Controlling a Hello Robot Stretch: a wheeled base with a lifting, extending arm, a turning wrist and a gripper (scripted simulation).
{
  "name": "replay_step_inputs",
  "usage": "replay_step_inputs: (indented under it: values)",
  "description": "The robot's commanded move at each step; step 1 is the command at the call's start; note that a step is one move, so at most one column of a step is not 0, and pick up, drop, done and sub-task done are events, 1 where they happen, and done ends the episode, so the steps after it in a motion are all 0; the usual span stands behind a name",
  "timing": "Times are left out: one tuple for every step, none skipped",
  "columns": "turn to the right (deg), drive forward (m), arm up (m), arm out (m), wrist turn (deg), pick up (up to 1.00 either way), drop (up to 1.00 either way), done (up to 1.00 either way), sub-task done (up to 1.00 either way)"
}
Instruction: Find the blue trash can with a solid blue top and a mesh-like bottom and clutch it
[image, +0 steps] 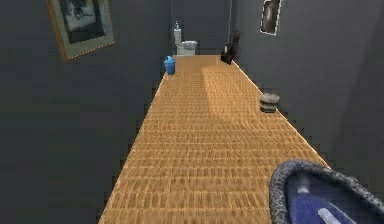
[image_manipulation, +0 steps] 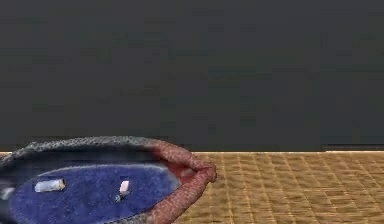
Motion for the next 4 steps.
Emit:
replay_step_inputs:
  values:
    - [0.0, 1.0, 0.0, 0.0, 0.0, 0.0, 0.0, 0.0, 0.0]
    - [0.0, 1.0, 0.0, 0.0, 0.0, 0.0, 0.0, 0.0, 0.0]
    - [-3.0, 0.0, 0.0, 0.0, 0.0, 0.0, 0.0, 0.0, 0.0]
    - [0.0, 1.0, 0.0, 0.0, 0.0, 0.0, 0.0, 0.0, 0.0]
